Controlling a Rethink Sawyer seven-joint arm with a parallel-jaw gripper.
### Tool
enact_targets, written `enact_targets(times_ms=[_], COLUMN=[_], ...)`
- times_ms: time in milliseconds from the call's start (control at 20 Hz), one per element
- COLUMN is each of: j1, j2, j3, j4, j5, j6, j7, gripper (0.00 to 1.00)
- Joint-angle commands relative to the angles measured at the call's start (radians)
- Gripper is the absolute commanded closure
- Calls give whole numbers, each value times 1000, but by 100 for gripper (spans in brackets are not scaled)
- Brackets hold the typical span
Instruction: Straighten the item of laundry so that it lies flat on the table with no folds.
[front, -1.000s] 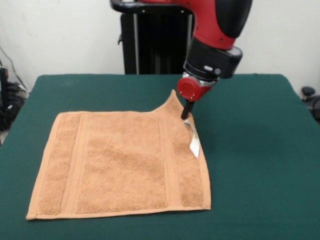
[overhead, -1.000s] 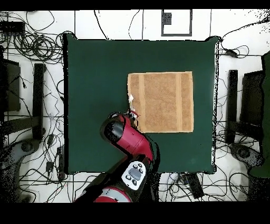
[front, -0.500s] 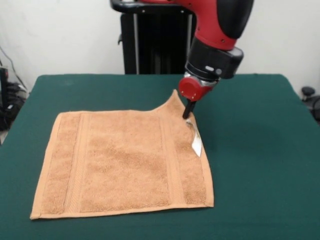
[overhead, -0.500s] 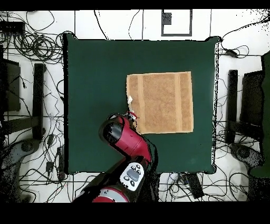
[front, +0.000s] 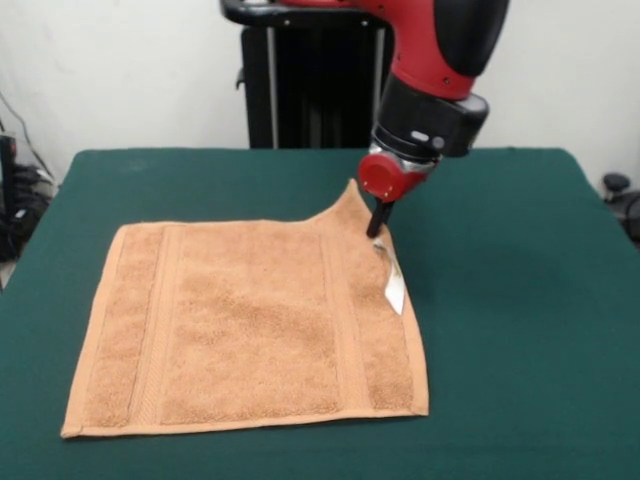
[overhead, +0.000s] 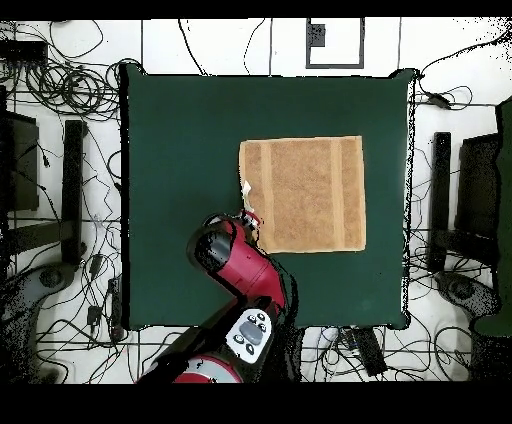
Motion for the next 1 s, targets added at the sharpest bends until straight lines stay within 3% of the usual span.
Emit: enact_targets(times_ms=[50,350,400,600,1000], j1=[51,52,55,82,54], j2=[34,39,40,62,20], j3=[96,95,91,52,74], j4=[33,42,41,23,59], j5=[72,68,66,80,81], j6=[18,7,9,43,31], j7=[202,181,178,204,184], gripper=[100,100,0,0,0])
